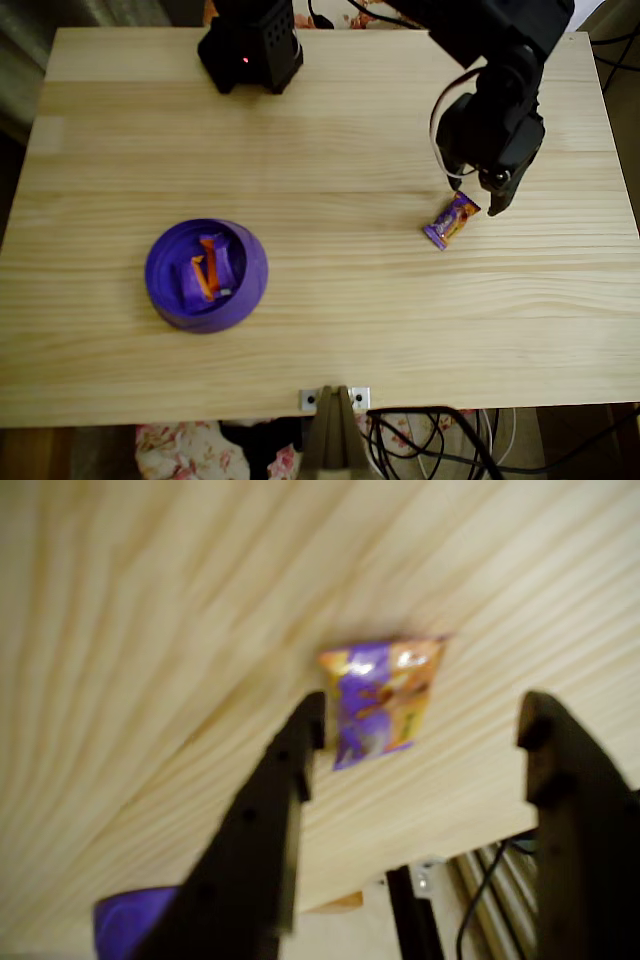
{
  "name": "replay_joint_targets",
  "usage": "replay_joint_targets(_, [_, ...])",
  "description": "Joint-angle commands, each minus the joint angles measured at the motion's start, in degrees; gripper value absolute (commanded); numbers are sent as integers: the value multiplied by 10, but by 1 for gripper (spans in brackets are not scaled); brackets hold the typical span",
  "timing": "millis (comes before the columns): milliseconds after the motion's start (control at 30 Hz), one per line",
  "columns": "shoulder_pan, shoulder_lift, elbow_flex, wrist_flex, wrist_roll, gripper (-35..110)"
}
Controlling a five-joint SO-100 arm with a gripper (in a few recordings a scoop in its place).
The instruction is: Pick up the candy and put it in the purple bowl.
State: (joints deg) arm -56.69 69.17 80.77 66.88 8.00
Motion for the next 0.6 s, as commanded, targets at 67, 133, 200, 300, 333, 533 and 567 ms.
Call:
replay_joint_targets(67, [9, 4, -51, -2, -12, 38])
replay_joint_targets(133, [17, -4, -56, 4, -18, 38])
replay_joint_targets(200, [25, -11, -62, 8, -24, 38])
replay_joint_targets(300, [34, -22, -69, 17, -27, 37])
replay_joint_targets(333, [37, -25, -69, 18, -29, 37])
replay_joint_targets(533, [53, -40, -74, 19, -36, 33])
replay_joint_targets(567, [53, -43, -74, 19, -36, 32])
